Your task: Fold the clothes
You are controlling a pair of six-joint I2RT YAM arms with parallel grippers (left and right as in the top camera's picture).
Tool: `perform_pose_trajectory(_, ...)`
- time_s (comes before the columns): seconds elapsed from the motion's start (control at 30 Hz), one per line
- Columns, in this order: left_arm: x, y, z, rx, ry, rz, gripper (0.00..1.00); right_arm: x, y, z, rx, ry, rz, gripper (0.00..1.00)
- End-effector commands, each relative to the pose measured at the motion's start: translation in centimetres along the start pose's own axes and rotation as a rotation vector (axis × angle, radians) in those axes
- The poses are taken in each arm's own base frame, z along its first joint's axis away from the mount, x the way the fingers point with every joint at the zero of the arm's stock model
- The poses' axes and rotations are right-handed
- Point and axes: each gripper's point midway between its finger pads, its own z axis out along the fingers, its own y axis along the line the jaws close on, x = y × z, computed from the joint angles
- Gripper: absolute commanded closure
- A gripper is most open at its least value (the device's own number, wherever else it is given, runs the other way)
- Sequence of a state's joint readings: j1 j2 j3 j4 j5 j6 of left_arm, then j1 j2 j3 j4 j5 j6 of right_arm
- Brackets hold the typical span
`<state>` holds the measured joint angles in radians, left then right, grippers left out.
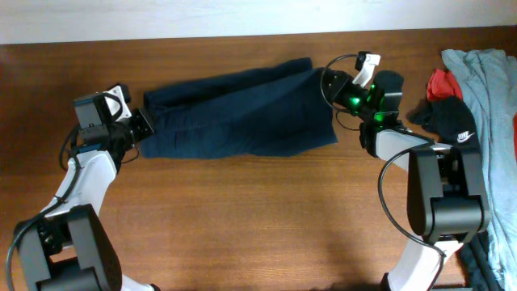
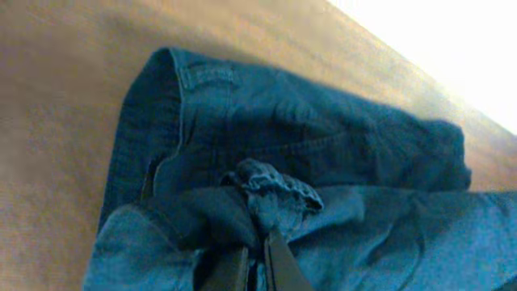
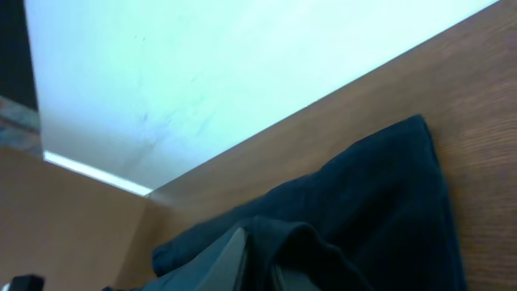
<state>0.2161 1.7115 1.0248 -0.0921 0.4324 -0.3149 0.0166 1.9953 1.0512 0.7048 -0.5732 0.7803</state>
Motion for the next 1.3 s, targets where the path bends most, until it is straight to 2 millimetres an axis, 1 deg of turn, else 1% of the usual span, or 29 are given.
perform_pose_trajectory(0.0,-1.5,0.4,0.1,-0.019,-0.052,-0.018,0.99,-2.5,-0.5,0.5,0.061,-0.105,-0.025,0.89)
perform_pose_trajectory(0.2,-0.9,1.1,1.0,-0.024,-0.033,-0.028,1.00,-3.9,-0.1,1.0,0.068,-0.147,-0.049,0.85)
perform_pose_trajectory(0.33,-1.2,1.4,1.0,-0.043,-0.049,-0.024,0.99,-4.0,-0.9,2.0,0.067,-0.141,-0.047,0.84)
perform_pose_trajectory(0.4,-1.2,1.6,1.0,-0.054,-0.052,-0.024,0.89,-3.4,-1.6,2.3,0.075,-0.124,-0.039,0.83)
perform_pose_trajectory(0.43,-1.2,1.6,1.0,-0.054,-0.049,-0.025,0.73,-2.7,-1.7,2.4,0.069,-0.091,-0.036,0.77)
perform_pose_trajectory(0.47,-1.1,1.6,1.0,-0.054,-0.046,-0.026,0.60,-2.5,-1.1,2.4,0.036,-0.062,-0.045,0.71)
perform_pose_trajectory(0.5,-1.0,1.6,1.0,-0.056,-0.041,-0.029,0.56,-2.2,-0.6,2.4,0.008,-0.040,-0.046,0.68)
perform_pose_trajectory(0.53,-0.4,1.8,1.0,-0.064,-0.019,-0.038,0.48,-0.9,0.1,2.4,-0.036,0.040,-0.029,0.62)
perform_pose_trajectory(0.57,0.0,2.0,1.0,-0.069,-0.005,-0.036,0.48,-0.2,0.2,2.4,-0.045,0.079,-0.014,0.62)
perform_pose_trajectory(0.63,0.9,2.2,1.0,-0.081,0.035,-0.001,0.47,1.4,0.0,2.4,-0.042,0.161,0.025,0.61)
perform_pose_trajectory(0.67,1.8,2.5,0.9,-0.090,0.071,0.021,0.47,2.9,-0.4,2.1,-0.034,0.235,0.034,0.62)
perform_pose_trajectory(0.77,3.2,2.8,0.7,-0.102,0.130,0.036,0.48,5.2,-1.5,1.4,0.001,0.334,0.047,0.62)
perform_pose_trajectory(0.87,4.8,2.6,0.5,-0.108,0.207,0.083,0.54,6.9,-2.1,0.7,0.023,0.406,0.054,0.63)
perform_pose_trajectory(0.9,5.6,2.2,0.4,-0.101,0.242,0.134,0.59,8.0,-2.4,0.3,0.039,0.446,0.073,0.63)
perform_pose_trajectory(0.93,6.0,1.9,0.5,-0.112,0.259,0.168,0.61,8.5,-2.7,0.1,0.054,0.466,0.076,0.63)
perform_pose_trajectory(1.0,6.3,1.8,0.9,-0.176,0.267,0.239,0.68,9.2,-3.3,-0.2,0.088,0.485,0.072,0.63)
perform_pose_trajectory(1.07,6.3,1.1,1.3,-0.210,0.262,0.315,0.77,9.3,-3.6,0.0,0.112,0.478,0.052,0.63)
perform_pose_trajectory(1.13,6.2,0.1,1.9,-0.261,0.237,0.389,0.83,9.4,-4.3,0.5,0.176,0.458,0.024,0.63)
perform_pose_trajectory(1.17,6.0,-0.2,2.0,-0.273,0.227,0.404,0.83,9.5,-4.9,0.7,0.223,0.441,0.006,0.63)
perform_pose_trajectory(1.2,5.5,-0.8,2.3,-0.289,0.200,0.432,0.85,9.6,-5.3,1.1,0.269,0.423,-0.019,0.63)
perform_pose_trajectory(1.27,4.4,-1.7,2.5,-0.306,0.155,0.460,0.85,9.6,-5.5,1.7,0.309,0.391,-0.060,0.63)
